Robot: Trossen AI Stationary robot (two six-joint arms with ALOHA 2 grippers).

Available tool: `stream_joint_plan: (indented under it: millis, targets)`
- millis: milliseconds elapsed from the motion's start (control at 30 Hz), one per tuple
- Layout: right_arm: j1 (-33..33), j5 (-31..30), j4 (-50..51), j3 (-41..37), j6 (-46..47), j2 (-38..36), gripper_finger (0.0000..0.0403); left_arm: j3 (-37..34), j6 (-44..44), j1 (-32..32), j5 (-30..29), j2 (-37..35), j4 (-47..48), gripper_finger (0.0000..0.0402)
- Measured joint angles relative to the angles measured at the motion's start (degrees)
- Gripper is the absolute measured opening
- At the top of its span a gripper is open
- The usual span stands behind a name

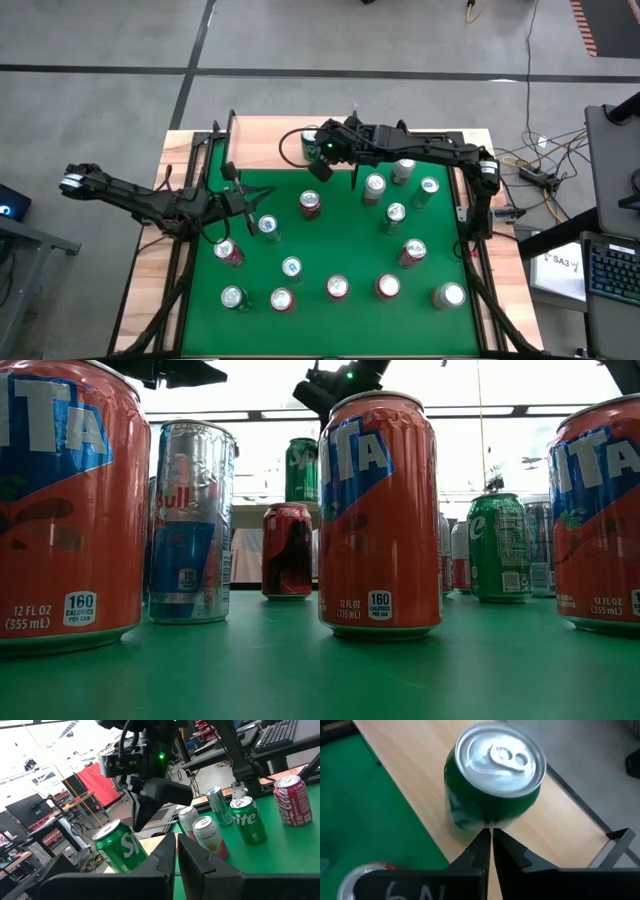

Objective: Place canned beverage on shelf
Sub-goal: Put the blue can on the shelf

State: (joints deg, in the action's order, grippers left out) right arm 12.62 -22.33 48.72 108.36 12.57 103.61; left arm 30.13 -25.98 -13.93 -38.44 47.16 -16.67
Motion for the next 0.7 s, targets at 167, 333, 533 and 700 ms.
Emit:
stream_joint_plan:
  millis: [167,333,533,700]
  targets:
    - [0.91,0.60,4.24,-0.07,-1.30,-0.76,0.0013,0.00,0.46,0.00,0.00,0.00,0.00,0.0003]
    - [3.86,7.22,3.46,-0.76,-4.12,-2.77,0.0009,0.00,0.59,0.00,0.00,-0.07,0.00,0.0003]
    - [5.79,9.96,-5.02,-9.88,-7.64,-8.99,0.0009,0.00,0.82,0.00,0.01,-0.11,0.01,0.0003]
    - [6.68,10.93,-20.46,-23.39,-7.73,-16.24,0.0009,0.00,0.98,0.00,0.02,-0.13,0.00,0.0003]
